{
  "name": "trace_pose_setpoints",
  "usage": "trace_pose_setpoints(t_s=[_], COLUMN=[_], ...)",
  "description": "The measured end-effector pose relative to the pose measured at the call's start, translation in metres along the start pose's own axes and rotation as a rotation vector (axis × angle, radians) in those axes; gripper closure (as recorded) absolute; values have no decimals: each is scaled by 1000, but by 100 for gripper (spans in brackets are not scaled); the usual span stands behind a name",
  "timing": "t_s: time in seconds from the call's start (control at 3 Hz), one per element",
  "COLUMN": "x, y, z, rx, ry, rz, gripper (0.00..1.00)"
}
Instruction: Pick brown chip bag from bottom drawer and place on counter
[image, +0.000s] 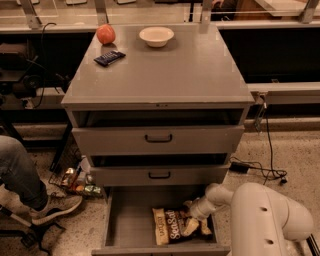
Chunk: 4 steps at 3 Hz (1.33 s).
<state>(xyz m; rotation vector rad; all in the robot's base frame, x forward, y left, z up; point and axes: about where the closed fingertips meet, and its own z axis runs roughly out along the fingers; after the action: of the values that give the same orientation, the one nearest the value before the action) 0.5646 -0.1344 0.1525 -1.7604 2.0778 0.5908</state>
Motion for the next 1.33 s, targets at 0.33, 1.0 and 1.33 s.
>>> trace_pose_setpoints(t_s=[0.33, 1.0, 1.33], x=[3, -3, -19], y=[2, 8, 20], z=[12, -36, -106], rx=[-25, 28, 115], ry=[-7, -69, -144], rz=[10, 2, -35], gripper=[39, 93, 100])
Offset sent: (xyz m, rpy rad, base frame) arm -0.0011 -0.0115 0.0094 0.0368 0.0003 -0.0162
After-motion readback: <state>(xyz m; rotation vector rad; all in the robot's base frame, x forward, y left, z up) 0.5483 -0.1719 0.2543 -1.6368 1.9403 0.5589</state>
